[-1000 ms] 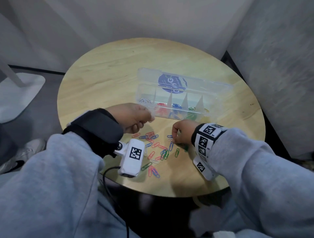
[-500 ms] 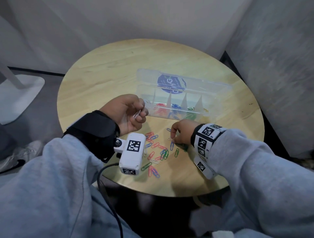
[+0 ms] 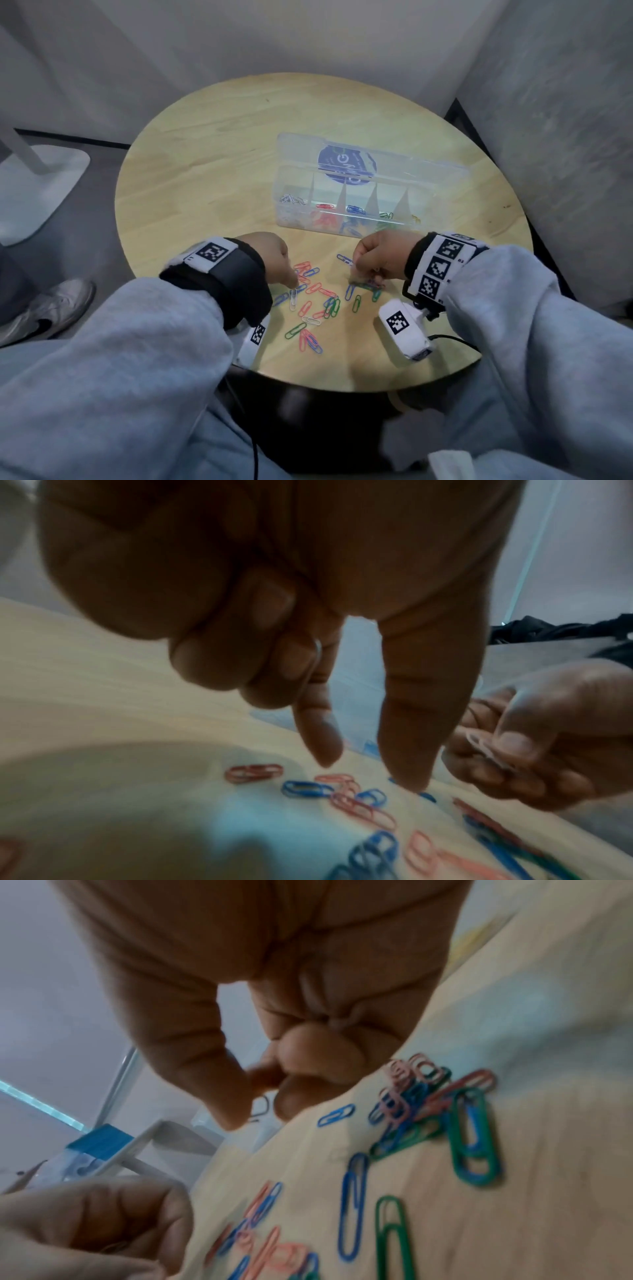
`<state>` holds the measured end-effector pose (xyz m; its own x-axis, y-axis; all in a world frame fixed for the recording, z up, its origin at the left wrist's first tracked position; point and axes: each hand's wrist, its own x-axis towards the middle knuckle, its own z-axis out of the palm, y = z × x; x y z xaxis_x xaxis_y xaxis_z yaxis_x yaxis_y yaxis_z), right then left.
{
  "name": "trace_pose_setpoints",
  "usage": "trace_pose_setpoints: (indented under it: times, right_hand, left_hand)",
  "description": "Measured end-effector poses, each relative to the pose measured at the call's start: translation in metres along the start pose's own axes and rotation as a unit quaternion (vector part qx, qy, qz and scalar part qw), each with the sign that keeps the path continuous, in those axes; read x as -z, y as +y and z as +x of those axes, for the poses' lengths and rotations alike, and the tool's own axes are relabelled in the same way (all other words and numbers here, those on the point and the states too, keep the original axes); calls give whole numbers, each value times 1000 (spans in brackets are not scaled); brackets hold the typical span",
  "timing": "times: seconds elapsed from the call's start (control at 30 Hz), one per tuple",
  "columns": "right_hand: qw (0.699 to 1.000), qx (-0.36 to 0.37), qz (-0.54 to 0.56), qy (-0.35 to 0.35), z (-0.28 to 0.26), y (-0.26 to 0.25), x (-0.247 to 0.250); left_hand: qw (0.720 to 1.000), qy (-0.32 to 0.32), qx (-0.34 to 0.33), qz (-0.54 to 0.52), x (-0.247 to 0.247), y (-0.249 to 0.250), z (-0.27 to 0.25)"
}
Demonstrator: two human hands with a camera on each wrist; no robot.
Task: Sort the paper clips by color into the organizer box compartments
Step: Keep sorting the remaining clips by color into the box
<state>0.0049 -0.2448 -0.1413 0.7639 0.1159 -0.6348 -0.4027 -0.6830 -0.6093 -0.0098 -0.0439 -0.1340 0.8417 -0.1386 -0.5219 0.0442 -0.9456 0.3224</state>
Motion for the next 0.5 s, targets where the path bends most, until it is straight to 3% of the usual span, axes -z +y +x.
trace_pose_setpoints:
  times: [0.23,0.5]
  right_hand:
    - [989,15,134,-62,-4,-3,-14]
    - [995,13,47,-88,-7,-10,-34]
  left_hand:
    - [998,-24,-5,53,-18,9,2]
    - [999,-25,-16,19,-22,5,8]
